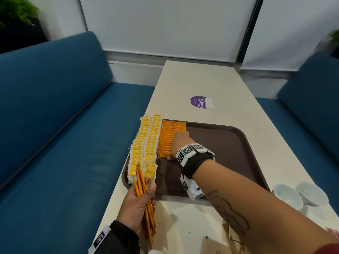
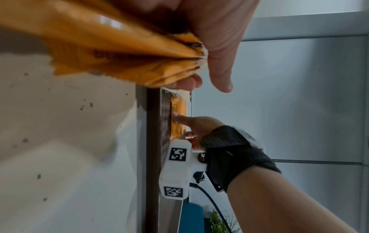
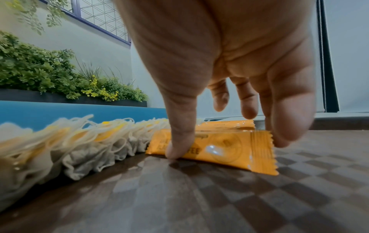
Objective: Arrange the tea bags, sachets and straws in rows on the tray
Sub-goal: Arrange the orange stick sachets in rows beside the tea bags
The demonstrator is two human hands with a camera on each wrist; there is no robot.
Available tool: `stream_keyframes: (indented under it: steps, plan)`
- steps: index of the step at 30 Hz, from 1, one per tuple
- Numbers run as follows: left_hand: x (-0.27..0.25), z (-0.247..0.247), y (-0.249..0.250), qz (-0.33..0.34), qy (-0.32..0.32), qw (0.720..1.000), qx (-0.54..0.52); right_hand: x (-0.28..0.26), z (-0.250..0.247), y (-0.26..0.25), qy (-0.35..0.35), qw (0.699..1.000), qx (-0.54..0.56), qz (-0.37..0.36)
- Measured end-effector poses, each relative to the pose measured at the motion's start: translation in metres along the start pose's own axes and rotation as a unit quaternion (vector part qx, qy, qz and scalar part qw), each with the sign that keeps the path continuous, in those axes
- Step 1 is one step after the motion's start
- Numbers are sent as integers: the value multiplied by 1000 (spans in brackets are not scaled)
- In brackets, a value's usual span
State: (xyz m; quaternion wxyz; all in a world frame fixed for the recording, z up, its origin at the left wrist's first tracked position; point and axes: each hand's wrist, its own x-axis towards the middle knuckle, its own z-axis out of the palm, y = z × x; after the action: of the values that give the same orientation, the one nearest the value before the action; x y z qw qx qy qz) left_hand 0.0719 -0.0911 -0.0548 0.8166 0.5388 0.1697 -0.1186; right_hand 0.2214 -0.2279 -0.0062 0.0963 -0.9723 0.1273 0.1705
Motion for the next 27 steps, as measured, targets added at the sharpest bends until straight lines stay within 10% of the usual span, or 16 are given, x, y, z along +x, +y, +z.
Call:
stream_keyframes:
  steps: [27]
  plan:
    - [1,-4,-2,-7,-17,999,-51,-16,-3,-5,45,997,-41,-37]
